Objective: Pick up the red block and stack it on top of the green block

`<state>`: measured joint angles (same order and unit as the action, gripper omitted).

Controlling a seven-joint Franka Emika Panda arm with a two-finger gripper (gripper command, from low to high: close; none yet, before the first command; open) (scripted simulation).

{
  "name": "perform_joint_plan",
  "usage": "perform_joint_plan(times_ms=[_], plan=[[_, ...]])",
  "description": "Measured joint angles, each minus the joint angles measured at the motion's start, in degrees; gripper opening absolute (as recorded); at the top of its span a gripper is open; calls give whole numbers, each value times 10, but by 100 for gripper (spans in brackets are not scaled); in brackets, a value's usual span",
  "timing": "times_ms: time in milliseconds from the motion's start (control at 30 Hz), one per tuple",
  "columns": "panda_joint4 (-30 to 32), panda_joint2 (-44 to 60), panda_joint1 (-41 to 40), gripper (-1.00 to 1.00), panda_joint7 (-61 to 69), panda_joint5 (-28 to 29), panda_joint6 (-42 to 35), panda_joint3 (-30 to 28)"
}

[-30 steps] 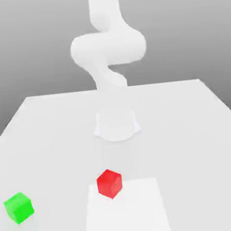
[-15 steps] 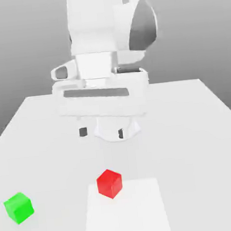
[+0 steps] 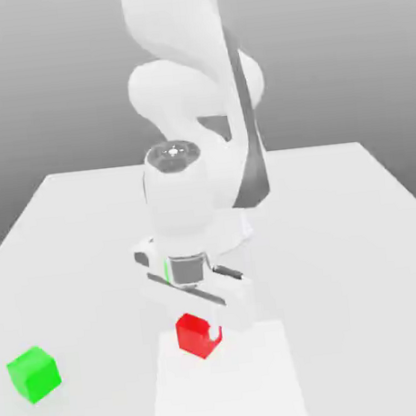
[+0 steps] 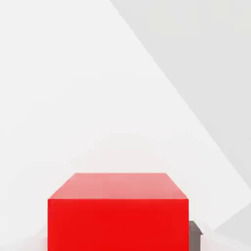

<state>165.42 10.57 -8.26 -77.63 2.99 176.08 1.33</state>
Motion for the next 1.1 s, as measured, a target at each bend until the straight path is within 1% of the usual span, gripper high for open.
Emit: perform_joint_plan(times_ms=[100,300,400,667,733,833,867,1100], plan=[[5,-35,-6,-100,4,-6,-30,8],[17,-149,-3,-100,28,-35,-132,6],[-31,-138,-45,-100,71,-38,-170,-28],[-195,-63,-186,-100,209,-47,-259,-100],[-214,-31,-196,-100,230,-56,-247,-101],[-222,27,-207,-100,247,-74,-197,-89],[-223,42,-210,100,251,-79,-183,-85],[-223,43,-210,100,251,-79,-183,-85]])
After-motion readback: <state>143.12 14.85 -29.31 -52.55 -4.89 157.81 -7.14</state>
